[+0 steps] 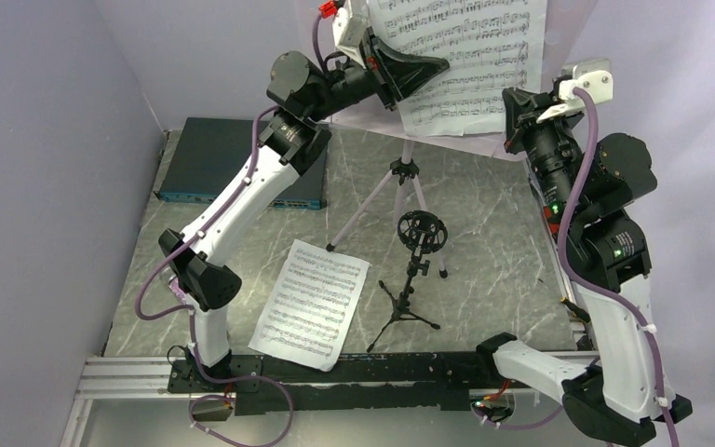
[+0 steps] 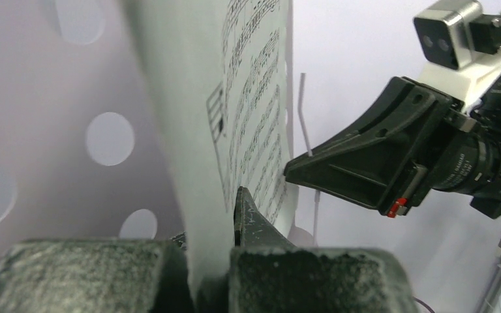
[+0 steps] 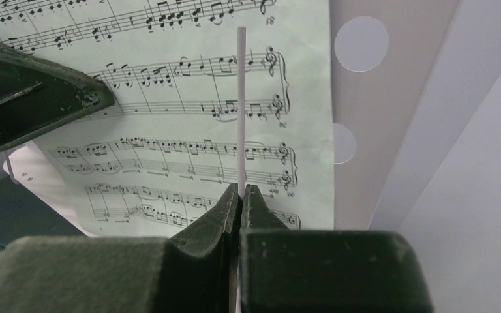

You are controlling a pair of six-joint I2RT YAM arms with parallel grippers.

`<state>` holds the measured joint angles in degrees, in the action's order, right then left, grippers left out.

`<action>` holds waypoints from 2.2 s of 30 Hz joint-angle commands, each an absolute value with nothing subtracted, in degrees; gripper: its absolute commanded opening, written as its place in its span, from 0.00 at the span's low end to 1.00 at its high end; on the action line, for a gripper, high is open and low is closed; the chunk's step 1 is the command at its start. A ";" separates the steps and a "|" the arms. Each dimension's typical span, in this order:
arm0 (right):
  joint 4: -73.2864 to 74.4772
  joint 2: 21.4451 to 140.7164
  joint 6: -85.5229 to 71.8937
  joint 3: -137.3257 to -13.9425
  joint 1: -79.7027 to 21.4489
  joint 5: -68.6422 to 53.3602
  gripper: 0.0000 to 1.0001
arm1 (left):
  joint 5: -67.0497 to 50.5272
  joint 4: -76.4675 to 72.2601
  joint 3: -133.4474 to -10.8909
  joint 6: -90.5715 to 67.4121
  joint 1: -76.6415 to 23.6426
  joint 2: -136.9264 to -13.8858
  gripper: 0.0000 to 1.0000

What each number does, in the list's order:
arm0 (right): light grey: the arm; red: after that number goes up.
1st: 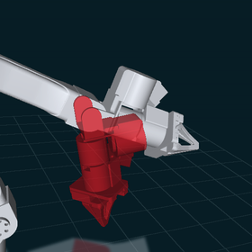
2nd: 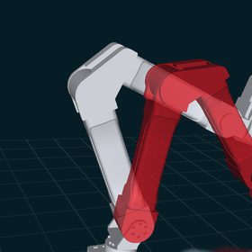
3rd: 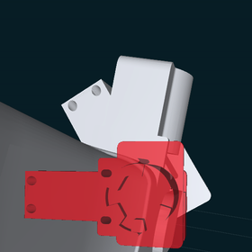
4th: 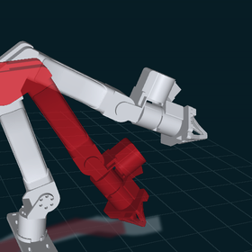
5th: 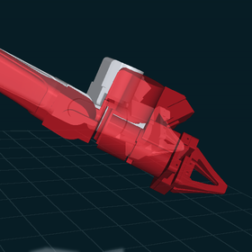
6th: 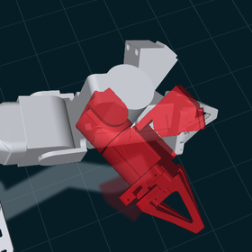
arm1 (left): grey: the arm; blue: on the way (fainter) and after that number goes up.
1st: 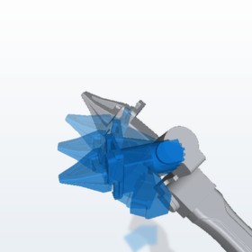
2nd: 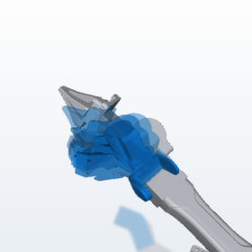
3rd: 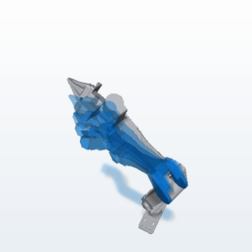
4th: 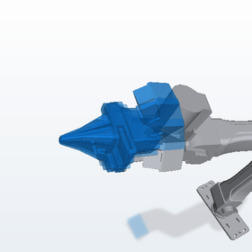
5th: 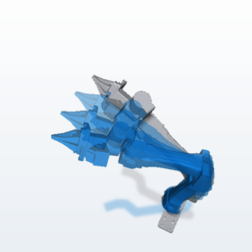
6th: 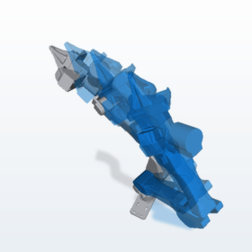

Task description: Set up the instrument practice props

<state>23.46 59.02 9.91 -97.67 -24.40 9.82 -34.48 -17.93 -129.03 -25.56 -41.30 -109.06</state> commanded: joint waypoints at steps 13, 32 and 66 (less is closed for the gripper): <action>22.76 61.35 7.51 -100.44 -24.72 3.87 0.00 | -40.24 -16.77 -131.56 -22.97 -43.33 -109.73 0.06; 21.90 59.61 5.64 -98.43 -24.74 4.54 0.23 | -38.41 -17.06 -126.79 -21.65 -43.35 -107.17 0.25; 20.84 52.93 1.27 -94.24 -24.74 3.83 0.43 | -21.47 -4.21 -108.65 -7.88 -43.30 -89.84 0.36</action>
